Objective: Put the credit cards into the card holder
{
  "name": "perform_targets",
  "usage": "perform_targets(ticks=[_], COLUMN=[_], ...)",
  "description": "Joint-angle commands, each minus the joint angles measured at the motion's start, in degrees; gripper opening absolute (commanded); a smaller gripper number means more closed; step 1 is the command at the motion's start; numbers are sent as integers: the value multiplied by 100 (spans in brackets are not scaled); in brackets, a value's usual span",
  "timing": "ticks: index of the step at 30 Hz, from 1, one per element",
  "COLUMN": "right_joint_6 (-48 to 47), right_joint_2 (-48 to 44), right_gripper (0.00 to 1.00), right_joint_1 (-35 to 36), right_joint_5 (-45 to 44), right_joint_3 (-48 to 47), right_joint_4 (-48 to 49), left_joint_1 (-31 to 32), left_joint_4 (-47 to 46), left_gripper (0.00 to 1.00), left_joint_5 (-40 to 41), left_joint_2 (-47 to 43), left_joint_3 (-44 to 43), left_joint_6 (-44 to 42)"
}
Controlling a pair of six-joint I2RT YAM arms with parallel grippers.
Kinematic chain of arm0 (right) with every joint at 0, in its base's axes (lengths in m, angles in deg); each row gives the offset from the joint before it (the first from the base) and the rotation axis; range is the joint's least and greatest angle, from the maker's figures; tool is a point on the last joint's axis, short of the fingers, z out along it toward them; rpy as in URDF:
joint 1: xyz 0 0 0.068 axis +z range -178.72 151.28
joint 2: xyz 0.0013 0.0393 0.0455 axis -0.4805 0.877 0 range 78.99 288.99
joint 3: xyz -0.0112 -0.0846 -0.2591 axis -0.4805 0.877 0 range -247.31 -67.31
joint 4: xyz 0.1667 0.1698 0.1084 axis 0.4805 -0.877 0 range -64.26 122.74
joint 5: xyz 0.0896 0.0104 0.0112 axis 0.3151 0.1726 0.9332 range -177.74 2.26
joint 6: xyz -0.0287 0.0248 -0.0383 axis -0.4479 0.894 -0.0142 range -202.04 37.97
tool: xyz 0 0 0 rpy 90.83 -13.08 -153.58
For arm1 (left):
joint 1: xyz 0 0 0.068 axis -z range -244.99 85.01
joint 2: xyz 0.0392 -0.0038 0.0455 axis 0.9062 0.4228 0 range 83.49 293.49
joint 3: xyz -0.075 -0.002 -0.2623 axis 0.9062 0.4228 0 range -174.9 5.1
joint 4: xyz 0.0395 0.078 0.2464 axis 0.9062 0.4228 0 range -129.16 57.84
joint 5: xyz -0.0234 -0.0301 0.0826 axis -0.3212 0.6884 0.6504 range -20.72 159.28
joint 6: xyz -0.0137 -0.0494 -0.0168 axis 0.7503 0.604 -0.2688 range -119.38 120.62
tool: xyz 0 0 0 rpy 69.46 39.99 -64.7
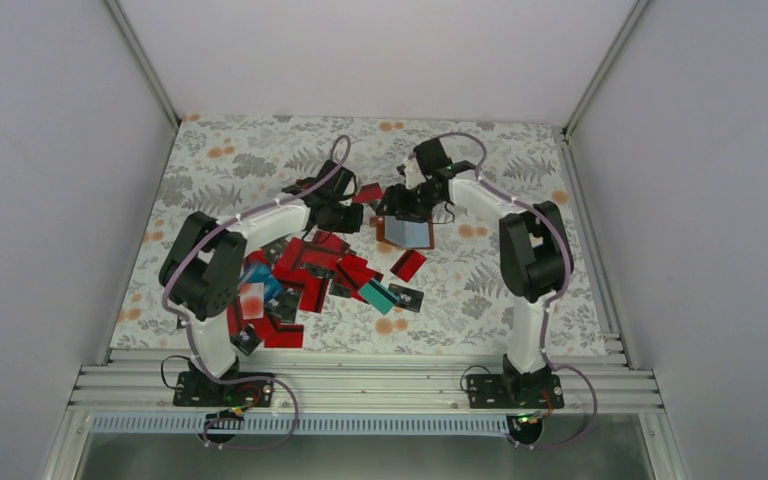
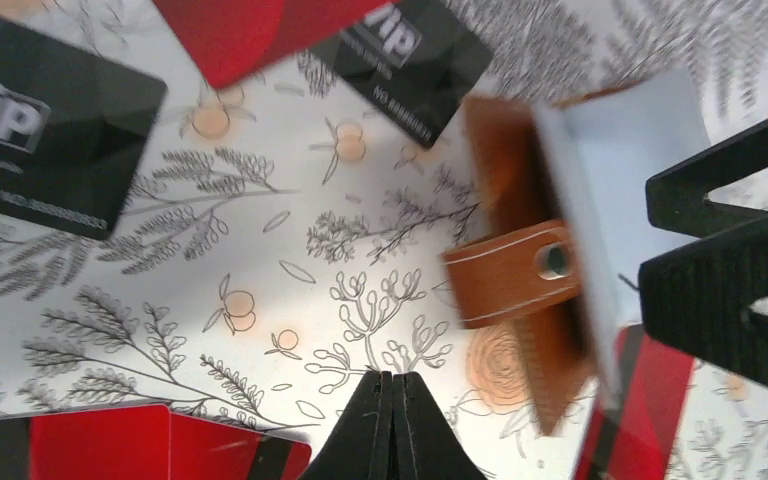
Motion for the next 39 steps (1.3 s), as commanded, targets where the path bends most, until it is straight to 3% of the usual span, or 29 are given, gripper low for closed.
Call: perform_targets(ticks=[1,5,12,20,25,31,35,39], right_joint_6=[-145,-208,-268,-488,-605,-484,-334,-153], right_joint_2=[-753,-1078,-1472,-2333,-2681,-2612,-2425,-2331], right_gripper=[65,66,64,63,62,62,61,60], right_joint_1=[25,-24,-54,1,387,1076,1462,1633], right_joint_5=[-787,-1246,-1013,-585,-228,-133,-238,-389], right_joint_3=[-82,332,1143,2429,3190,3611,3401,3147], right_joint_4=[-212,-145,199,481,565,1143,1518,1847], left_joint_1=[-8,67,237,484,813,1277,1376,1376], left_joint_4=[28,16,-109,438,885,1063,884,399], left_gripper=[3,3,3,3,6,17,21,34], left_joint_5=[227,158,-8,-26,57,551,906,1047], left_joint_2=[-460,-749,-1069,-1894,-2513,-3130,-3327,-3461], left_joint_3=[0,-74,-88,701,1483,2298,2848,3229], left_joint_6=[125,107,148,300,677,1417,2093,2541])
